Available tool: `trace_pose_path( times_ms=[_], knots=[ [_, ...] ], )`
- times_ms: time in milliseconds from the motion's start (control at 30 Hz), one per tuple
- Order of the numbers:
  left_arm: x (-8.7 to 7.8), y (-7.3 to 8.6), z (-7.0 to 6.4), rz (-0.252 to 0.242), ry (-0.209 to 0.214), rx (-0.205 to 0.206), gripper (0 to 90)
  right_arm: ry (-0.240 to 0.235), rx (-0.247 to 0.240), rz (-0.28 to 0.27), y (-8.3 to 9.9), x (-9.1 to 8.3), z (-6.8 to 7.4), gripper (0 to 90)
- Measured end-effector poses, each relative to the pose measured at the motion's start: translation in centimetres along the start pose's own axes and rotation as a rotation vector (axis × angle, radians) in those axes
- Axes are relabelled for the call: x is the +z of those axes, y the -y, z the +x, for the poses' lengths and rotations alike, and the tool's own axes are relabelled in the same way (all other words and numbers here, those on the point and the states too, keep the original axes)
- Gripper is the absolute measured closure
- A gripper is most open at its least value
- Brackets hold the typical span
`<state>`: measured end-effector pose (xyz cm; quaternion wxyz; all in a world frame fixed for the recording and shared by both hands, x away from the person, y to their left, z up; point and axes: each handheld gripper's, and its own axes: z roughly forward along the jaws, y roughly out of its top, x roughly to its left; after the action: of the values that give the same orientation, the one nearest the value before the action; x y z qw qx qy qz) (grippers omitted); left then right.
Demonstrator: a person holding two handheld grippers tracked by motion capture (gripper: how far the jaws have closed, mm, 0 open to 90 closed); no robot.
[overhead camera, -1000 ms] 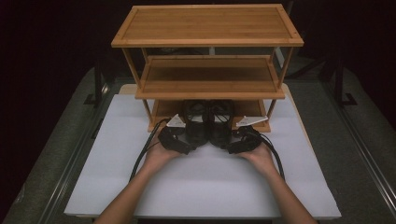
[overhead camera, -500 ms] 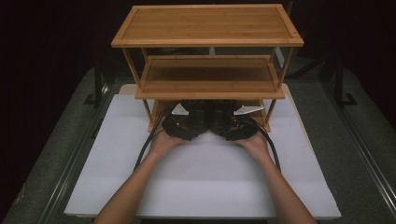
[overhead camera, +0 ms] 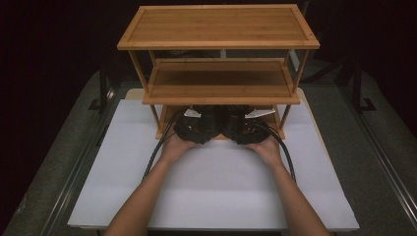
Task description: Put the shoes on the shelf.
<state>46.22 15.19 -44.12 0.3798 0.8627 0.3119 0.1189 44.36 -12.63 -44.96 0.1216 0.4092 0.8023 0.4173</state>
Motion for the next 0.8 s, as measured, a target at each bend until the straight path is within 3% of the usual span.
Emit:
trace_pose_path(
  times_ms=[167, 200, 233, 267, 300, 567, 600, 800],
  knots=[
    [-1.7, 0.6, -0.4, 0.01, 0.019, 0.004, 7.7, 0.0, 0.001, -0.005, 0.7, -1.2, 0.2, 15.6],
    [-2.8, 1.1, -0.5, 0.01, 0.014, 0.026, 7.7, 0.007, -0.01, -0.011, 1.2, -2.1, 0.3, 14.9],
    [-2.8, 1.1, -0.5, 0.01, 0.014, 0.026, 7.7, 0.002, -0.003, -0.016, 1.5, -2.6, 0.4, 14.7],
    [-3.3, 1.4, -0.7, 0.014, 0.013, 0.024, 7.7, 0.002, -0.003, -0.016, 1.5, -2.6, 0.4, 14.7],
    [-4.3, 2.2, -1.0, 0.015, 0.001, 0.026, 7.8, 0.001, -0.017, -0.025, 2.3, -3.7, 0.5, 14.1],
    [-7.8, 5.0, -2.2, 0.001, -0.009, 0.018, 7.9, 0.02, -0.021, -0.019, 4.9, -7.3, 0.8, 13.5],
    [-8.7, 5.7, -2.5, 0.001, -0.01, 0.025, 7.9, 0.026, -0.02, -0.02, 5.6, -8.5, 0.9, 13.5],
    [-10.8, 7.7, -3.1, 0.02, -0.021, 0.032, 7.9, 0.03, -0.014, -0.026, 7.3, -10.8, 1.3, 13.3]
  ],
)
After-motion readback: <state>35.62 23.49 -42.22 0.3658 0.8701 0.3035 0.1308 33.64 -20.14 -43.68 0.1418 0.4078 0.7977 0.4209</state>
